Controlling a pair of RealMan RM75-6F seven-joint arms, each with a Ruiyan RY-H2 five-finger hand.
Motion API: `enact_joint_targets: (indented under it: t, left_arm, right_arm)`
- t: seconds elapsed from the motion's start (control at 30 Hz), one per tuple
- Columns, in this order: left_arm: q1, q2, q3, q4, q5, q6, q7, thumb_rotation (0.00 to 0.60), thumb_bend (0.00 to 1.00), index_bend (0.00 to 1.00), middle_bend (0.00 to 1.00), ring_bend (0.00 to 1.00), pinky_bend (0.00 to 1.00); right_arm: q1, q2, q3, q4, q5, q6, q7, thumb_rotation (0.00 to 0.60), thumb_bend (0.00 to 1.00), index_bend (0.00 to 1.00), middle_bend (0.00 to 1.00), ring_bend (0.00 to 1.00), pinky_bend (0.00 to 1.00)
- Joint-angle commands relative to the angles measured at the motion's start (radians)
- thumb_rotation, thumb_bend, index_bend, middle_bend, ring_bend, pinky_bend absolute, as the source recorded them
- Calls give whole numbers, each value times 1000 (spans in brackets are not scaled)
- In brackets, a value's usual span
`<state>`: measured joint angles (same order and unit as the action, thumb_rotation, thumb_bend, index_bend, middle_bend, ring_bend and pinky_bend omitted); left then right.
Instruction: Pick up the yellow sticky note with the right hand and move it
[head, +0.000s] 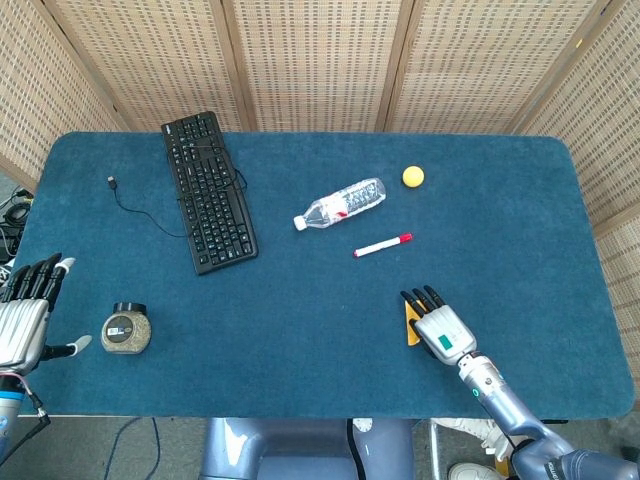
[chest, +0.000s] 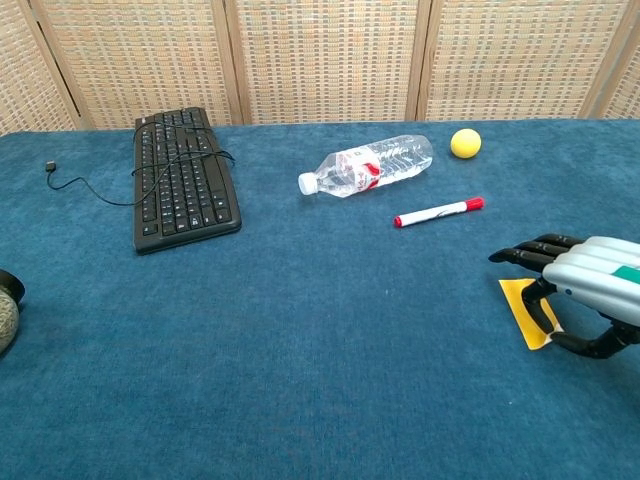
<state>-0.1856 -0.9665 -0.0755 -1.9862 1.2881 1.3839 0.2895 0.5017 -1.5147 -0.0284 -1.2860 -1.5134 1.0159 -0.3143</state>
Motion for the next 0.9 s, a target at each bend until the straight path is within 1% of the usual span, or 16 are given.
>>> enact_joint_targets:
  t: [0.03, 0.23, 0.4, 0.67, 0.7, 0.83, 0.9]
  left_arm:
    - [-1, 0, 0, 0, -1, 0, 0, 600, 0, 0, 0, 0, 0]
    - [-1, 0, 1, 0, 0, -1, 0, 600, 0, 0, 0, 0, 0]
    - [0, 0, 2, -1, 2, 0, 0, 600, 0, 0, 0, 0, 0]
    - [-2, -1, 3, -1, 1, -2, 2, 600, 0, 0, 0, 0, 0]
    - [-2, -1, 3, -1, 0, -3, 1, 600, 0, 0, 0, 0, 0]
    - [-2, 1, 2, 0, -2, -5, -2, 600, 0, 0, 0, 0, 0]
    - [-3, 1, 2, 0, -4, -6, -4, 600, 0, 0, 0, 0, 0]
  right_arm:
    - [1, -1, 1, 1, 2, -3, 0, 600, 536, 617, 0, 0, 0]
    - [3, -3, 3, 5, -3, 5, 5, 600, 559, 677, 0, 0, 0]
    - [10, -4, 15, 12, -11, 18, 22, 600, 559, 695, 0, 0, 0]
    - [76, 11, 111, 15, 59, -33, 19, 600, 559, 703, 0, 0, 0]
    - [90, 14, 133, 19, 79, -43, 12, 600, 559, 704, 0, 0, 0]
    - [121, 25, 182, 29, 125, -66, -7, 600, 560, 711, 1, 0, 0]
    - [141, 34, 216, 37, 154, -74, -25, 600, 561, 712, 5, 0, 0]
